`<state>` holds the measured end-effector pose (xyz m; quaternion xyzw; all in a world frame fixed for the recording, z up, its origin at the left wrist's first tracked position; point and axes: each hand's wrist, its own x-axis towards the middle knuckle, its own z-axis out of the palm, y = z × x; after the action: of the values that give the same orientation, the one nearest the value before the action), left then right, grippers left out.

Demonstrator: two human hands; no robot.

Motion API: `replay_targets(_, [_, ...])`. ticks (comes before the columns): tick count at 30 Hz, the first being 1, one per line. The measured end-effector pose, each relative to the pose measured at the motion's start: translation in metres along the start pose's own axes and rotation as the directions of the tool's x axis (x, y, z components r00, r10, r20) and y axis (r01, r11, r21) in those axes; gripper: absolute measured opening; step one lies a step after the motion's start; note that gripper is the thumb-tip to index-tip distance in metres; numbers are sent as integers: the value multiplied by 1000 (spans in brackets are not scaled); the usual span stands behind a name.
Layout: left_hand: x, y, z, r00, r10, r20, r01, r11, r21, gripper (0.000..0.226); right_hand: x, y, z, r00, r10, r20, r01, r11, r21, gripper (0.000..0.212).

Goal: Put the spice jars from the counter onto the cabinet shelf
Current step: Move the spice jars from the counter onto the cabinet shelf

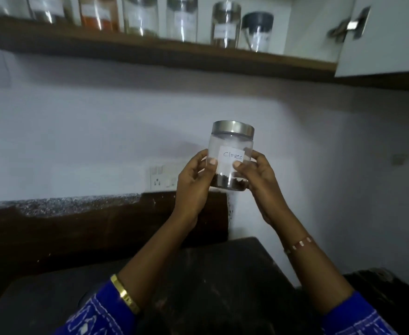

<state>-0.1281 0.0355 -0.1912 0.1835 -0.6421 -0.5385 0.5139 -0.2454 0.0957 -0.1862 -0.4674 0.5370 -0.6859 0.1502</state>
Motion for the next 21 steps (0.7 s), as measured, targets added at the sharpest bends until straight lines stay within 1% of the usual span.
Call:
replay_targets(4, [43, 41, 42, 986, 167, -4, -166, 983, 77, 40, 49, -42, -37, 989, -148, -11, 146, 985, -92, 47])
replay_targets(8, [76, 77, 85, 962, 273, 16, -273, 953, 134, 39, 90, -81, -75, 974, -225, -9, 222, 968, -120, 46])
replay_targets(11, [102, 97, 111, 951, 308, 34, -310, 940, 143, 38, 116, -107, -97, 962, -272, -17, 269, 959, -85, 43])
replay_targets(15, [142, 120, 136, 947, 322, 7, -318, 930, 186, 39, 153, -130, -114, 938, -333, -91, 322, 939, -117, 42])
replay_targets(19, [184, 134, 158, 941, 340, -13, -324, 909, 263, 38, 192, -146, -131, 932, -347, -103, 324, 926, -194, 42])
replay_targets(21, [199, 138, 170, 937, 350, -12, -331, 896, 295, 39, 210, -149, -138, 935, -340, -98, 317, 928, -195, 42])
